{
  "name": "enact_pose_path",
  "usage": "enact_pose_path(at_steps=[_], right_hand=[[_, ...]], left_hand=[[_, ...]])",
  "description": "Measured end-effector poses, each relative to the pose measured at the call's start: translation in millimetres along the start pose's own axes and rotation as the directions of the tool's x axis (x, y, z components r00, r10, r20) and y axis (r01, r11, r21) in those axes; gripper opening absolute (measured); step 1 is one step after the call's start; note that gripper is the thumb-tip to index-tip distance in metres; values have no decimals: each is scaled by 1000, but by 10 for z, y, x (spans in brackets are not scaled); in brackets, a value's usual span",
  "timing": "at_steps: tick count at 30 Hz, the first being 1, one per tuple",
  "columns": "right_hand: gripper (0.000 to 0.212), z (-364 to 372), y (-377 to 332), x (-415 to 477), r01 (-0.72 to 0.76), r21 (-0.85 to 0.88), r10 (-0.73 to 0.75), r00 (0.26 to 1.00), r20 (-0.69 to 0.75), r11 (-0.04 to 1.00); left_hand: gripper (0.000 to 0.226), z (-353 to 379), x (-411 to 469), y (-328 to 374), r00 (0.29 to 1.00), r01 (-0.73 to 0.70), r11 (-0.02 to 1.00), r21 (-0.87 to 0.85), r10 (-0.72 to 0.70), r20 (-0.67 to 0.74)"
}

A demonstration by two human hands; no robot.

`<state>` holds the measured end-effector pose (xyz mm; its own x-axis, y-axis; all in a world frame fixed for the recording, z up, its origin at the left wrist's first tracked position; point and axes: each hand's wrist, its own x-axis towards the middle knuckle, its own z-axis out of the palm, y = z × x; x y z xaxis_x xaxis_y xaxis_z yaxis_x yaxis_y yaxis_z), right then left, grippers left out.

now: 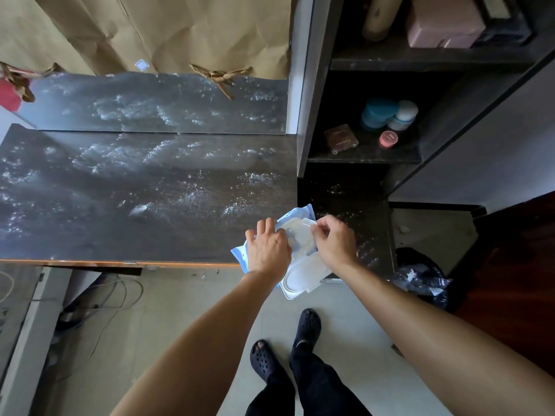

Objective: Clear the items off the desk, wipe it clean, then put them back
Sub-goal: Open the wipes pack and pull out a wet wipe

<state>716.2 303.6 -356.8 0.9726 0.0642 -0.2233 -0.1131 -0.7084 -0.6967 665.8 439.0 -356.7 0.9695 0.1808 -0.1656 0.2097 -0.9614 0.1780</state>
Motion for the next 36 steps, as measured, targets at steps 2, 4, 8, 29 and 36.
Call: enact_pose_path(at_steps=[2, 4, 8, 29, 36], right_hand=[[12, 3, 11, -5, -1, -8, 1, 1000, 2, 1000], [12, 12, 24, -12, -3, -10, 3, 1000, 4, 1000], [12, 13, 26, -19, 3, -7, -3, 1000, 12, 1000], [14, 9, -11, 2, -15, -24, 16, 1000, 27, 1000], [14, 10, -26, -3, -17, -31, 17, 1000, 16, 999]], left_hand=[[27, 18, -19, -9, 1000, -9, 1000, 10, 9, 4], [27, 24, -44, -29, 1000, -18, 1000, 2, 18, -1], [26, 36, -68, -77, 1000, -10, 995, -102, 12, 24], [13, -129, -21, -166, 999, -44, 929, -368, 50, 8], [16, -34, -21, -130, 1000, -9, 948, -318, 7, -7]])
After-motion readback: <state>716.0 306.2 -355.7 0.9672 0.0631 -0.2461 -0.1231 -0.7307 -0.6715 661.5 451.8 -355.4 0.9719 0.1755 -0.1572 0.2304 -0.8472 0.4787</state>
